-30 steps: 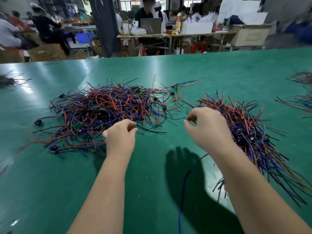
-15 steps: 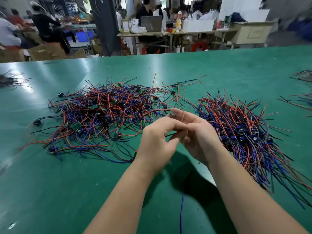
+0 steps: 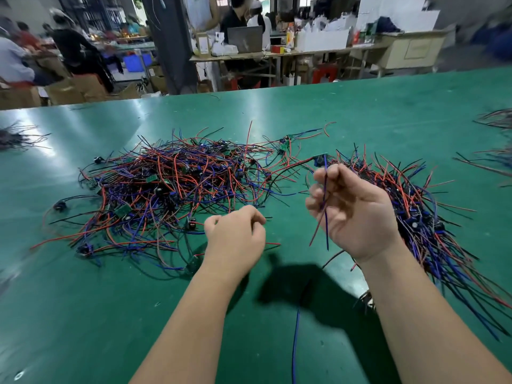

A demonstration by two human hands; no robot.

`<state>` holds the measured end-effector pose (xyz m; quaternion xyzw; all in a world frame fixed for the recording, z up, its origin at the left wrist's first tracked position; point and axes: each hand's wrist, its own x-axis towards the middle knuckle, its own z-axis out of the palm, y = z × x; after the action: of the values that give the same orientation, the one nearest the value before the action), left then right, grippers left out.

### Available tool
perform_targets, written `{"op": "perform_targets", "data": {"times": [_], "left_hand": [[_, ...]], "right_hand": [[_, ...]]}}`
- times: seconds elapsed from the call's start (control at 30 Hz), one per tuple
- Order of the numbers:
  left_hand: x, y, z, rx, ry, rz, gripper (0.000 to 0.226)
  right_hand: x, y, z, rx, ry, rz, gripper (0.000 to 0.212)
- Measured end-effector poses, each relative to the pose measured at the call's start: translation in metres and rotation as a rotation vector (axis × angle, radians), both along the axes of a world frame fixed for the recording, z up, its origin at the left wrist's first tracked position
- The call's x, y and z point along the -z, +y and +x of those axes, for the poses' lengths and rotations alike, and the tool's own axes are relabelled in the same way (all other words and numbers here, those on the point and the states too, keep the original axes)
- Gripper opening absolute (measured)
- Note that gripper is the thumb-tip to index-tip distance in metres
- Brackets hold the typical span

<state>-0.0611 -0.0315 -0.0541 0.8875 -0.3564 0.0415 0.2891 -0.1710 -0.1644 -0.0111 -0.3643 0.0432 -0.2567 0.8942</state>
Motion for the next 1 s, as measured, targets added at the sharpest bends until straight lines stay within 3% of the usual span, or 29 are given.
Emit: {"op": "perform_targets", "data": {"times": [0.03,0.17,0.23,0.43,0.5,0.57,0.7,0.83,1.0], "left_hand": [[-0.002,-0.001,0.002,0.011,0.082,-0.106,0.012],[-0.019,-0.004,-0.007,0.29,0.805,-0.624,0.037],[-0.024,-0.005,-0.014,0.409,1.038,-0.799,0.038],[-0.033,0.001,-0.008,0.401,1.198,-1.127,0.03],[-0.035,0.004,-0.006,0.384,1.206,-1.136,0.026],[-0.033,0.003,-0.004,0.328,1.157,-1.11,0.026],[-0.026,0.002,-0.007,0.271,1.015,-0.806,0.025],[-0.022,0.002,-0.013,0.374,1.032,-0.639,0.012],[-0.023,0.003,-0.013,0.379,1.021,-0.564,0.019]], "right_hand": [[0.0,0.002,0.0,-0.044,-0.006,-0.041,0.025],[0.003,0.018,0.003,-0.288,-0.035,-0.157,0.014],[0.007,0.025,0.006,-0.384,-0.031,-0.18,0.016],[0.014,0.032,0.012,-0.506,0.213,-0.33,0.02],[0.013,0.031,0.013,-0.453,0.346,-0.352,0.022],[0.015,0.027,0.017,-0.257,0.475,-0.296,0.028],[0.018,0.019,0.023,0.048,0.452,-0.261,0.026],[0.019,0.015,0.018,0.036,0.474,-0.344,0.012],[0.016,0.005,0.01,-0.057,0.539,-0.344,0.01]]}}
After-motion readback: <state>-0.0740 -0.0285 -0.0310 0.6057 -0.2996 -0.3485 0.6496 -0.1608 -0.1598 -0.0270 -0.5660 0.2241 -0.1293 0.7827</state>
